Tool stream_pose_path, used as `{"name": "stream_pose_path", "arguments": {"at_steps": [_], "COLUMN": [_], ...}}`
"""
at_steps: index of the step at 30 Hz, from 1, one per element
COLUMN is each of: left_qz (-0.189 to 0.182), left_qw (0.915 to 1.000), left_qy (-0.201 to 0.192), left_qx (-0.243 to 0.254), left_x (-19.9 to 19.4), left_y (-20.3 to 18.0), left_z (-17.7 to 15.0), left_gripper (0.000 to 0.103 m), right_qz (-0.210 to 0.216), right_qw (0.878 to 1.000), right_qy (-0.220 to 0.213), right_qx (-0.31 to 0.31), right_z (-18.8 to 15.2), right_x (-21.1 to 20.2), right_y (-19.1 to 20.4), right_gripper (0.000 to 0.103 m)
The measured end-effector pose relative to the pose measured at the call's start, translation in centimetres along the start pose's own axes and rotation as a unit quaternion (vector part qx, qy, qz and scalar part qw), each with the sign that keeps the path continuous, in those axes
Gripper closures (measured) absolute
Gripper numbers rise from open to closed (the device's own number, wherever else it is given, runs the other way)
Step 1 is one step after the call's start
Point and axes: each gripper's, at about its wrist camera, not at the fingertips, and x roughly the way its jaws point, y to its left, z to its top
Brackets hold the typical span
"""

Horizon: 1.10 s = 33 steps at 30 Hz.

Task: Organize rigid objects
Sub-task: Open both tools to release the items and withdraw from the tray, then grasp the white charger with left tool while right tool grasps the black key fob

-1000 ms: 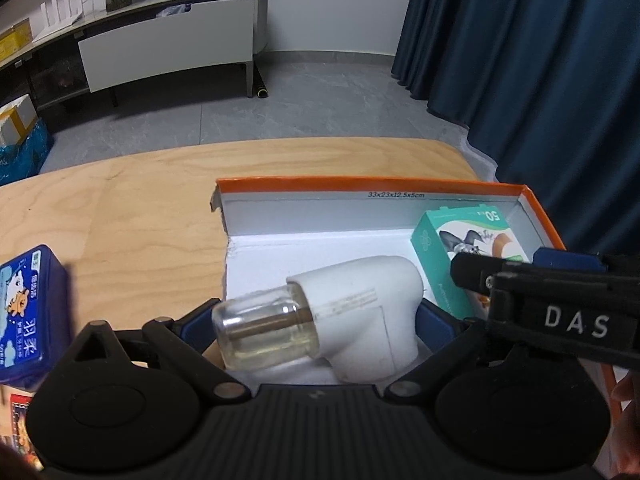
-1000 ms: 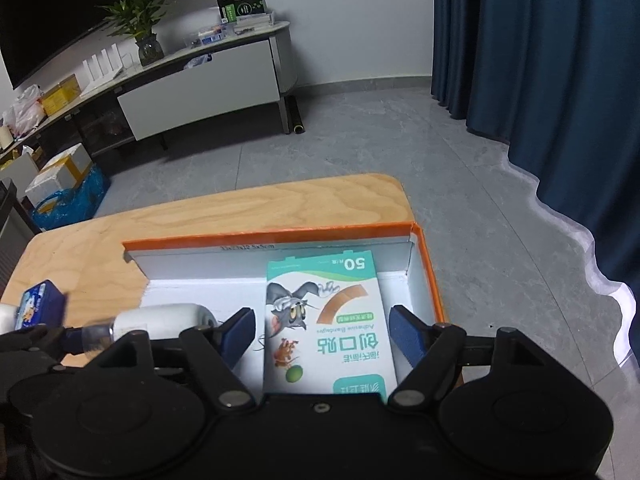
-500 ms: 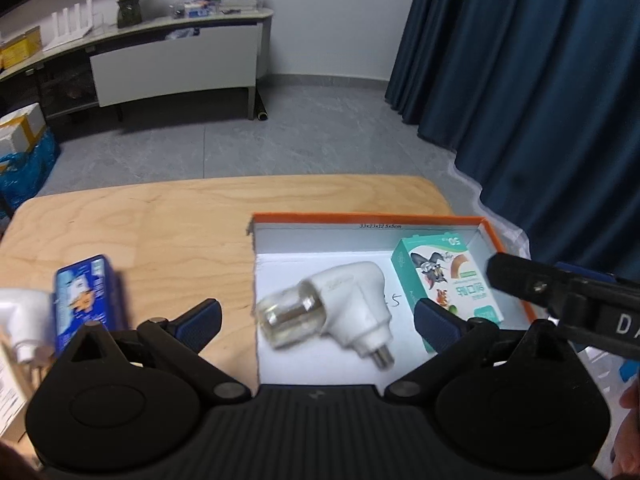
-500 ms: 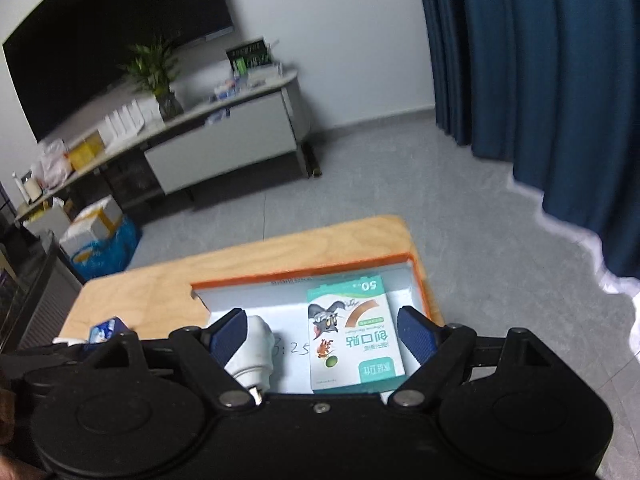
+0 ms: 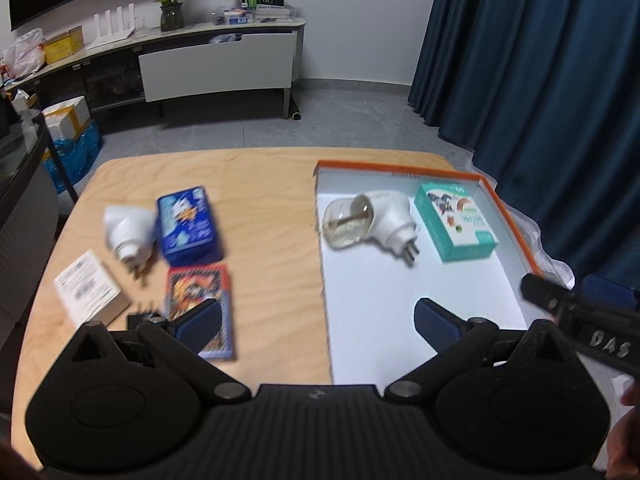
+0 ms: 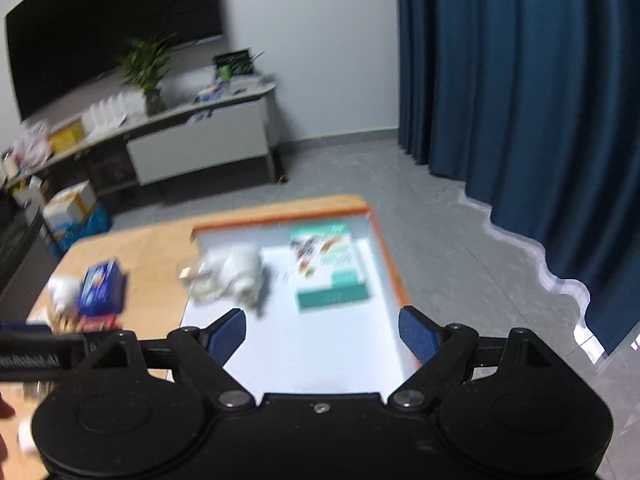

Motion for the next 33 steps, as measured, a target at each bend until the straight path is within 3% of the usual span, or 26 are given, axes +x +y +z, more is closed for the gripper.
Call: {"name": "stream_pose_path", "arguments": {"at_steps": [8,14,21,33], "left_qz": [0.018,0.047,0.065,0.082], "left_qw": [0.9997,0.9975,0.9951,0.9925], "left_qy": [0.004,0.012,0.010,0.004], "left_qx": [-0.019,-0.051,-0.074,-0.090], "left_x": [-1.8,-2.3,-3.2,-4.2], "left_y": [4.0,8.0,10.6,13.2], "left_z": [-2.9,-4.6,-5.6,-7.2], "left_gripper": [0.000,0.000,0.000,0.000], "right_qz": [0.038,0.064,0.086,0.109], "right_qw": [0.998,0.996,0.993,0.988], "right_qy": [0.038,0.053,0.055,0.065], "right_qx": [0.016,-0.020,-0.058,-0.086], "right_z": [-3.5,-5.2,-5.7,-6.5], "right_x": [-0.9,-1.1,-1.6,-1.8], "right_y": [3.5,7.5,11.1,13.8], "right_gripper": [0.005,0.005,0.005,0.005]}}
